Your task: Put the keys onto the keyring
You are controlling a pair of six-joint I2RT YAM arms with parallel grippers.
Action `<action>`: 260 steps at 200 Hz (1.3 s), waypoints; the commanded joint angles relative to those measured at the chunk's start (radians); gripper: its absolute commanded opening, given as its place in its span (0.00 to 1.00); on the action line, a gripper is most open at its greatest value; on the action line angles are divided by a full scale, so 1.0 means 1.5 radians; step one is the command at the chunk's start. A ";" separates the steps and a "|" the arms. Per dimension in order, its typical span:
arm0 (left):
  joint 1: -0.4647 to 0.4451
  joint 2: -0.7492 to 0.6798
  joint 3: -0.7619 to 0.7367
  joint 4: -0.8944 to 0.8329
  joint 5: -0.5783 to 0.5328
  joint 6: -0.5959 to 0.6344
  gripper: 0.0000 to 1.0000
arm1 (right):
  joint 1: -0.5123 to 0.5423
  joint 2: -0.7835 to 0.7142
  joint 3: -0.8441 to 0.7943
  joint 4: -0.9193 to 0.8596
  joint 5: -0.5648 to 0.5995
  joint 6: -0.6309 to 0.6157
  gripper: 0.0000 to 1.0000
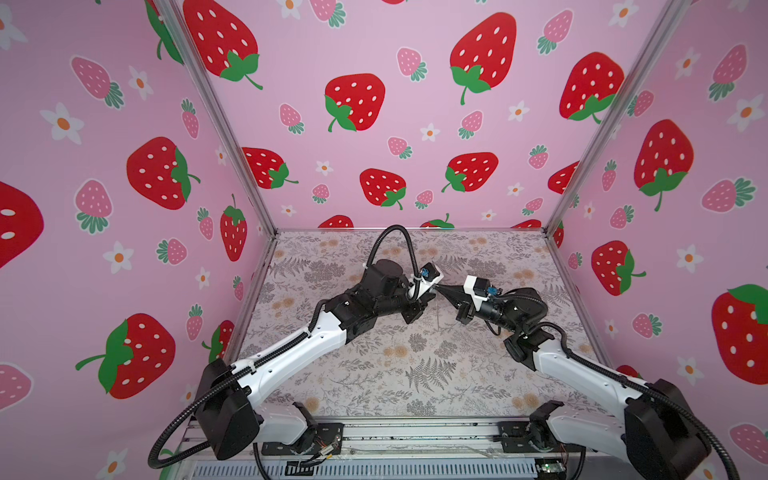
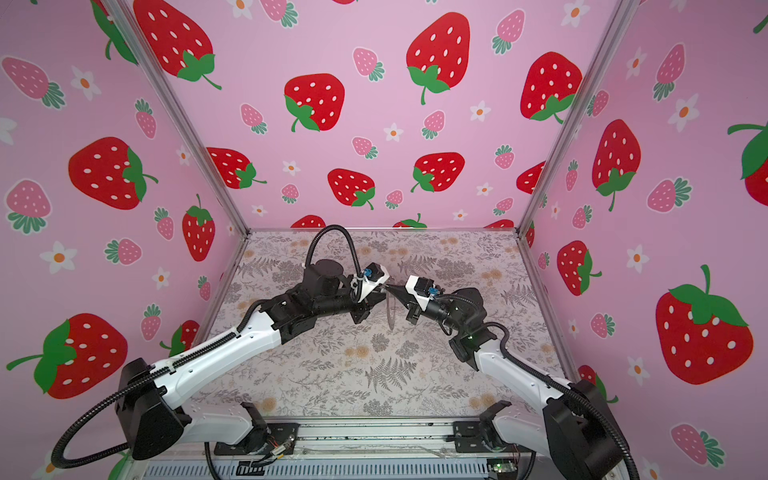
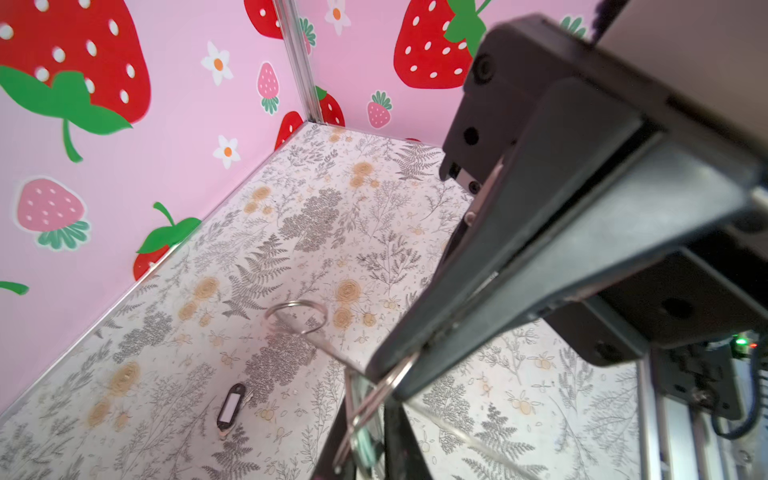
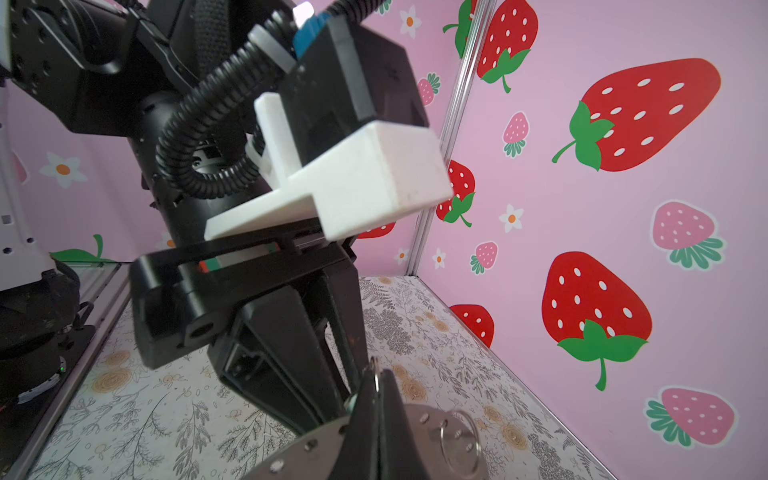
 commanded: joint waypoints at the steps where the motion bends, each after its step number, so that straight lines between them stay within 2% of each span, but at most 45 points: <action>1: -0.014 -0.007 -0.011 0.028 -0.035 0.008 0.02 | 0.002 0.002 0.018 0.036 0.049 0.042 0.00; 35: -0.035 0.005 -0.012 0.026 -0.058 0.027 0.00 | 0.003 0.009 0.030 0.057 0.097 0.097 0.00; 62: -0.074 0.033 0.010 0.013 -0.170 0.062 0.00 | 0.009 0.015 0.032 0.067 0.129 0.104 0.00; 99: -0.111 0.065 0.032 0.018 -0.275 0.089 0.00 | 0.016 0.014 0.021 0.064 0.207 0.095 0.00; 136: -0.119 0.074 0.038 0.030 -0.280 0.085 0.00 | 0.017 0.022 0.016 0.067 0.212 0.093 0.00; 143: -0.117 0.070 0.037 0.032 -0.281 0.082 0.07 | 0.017 0.021 0.013 0.071 0.207 0.089 0.00; 154: -0.112 0.059 0.028 0.034 -0.274 0.077 0.21 | 0.017 0.021 0.008 0.074 0.191 0.084 0.00; 181: -0.073 0.005 -0.007 0.042 -0.218 0.055 0.34 | 0.015 0.031 -0.002 0.103 0.112 0.080 0.00; 210: -0.028 -0.061 -0.039 0.025 -0.165 0.065 0.38 | 0.014 0.039 -0.009 0.127 0.080 0.080 0.00; 224: -0.008 -0.084 -0.040 0.010 -0.130 0.070 0.38 | 0.011 0.044 -0.008 0.135 0.038 0.073 0.00; 260: 0.049 -0.111 -0.029 -0.013 0.015 0.064 0.37 | 0.008 0.050 -0.001 0.152 -0.024 0.065 0.00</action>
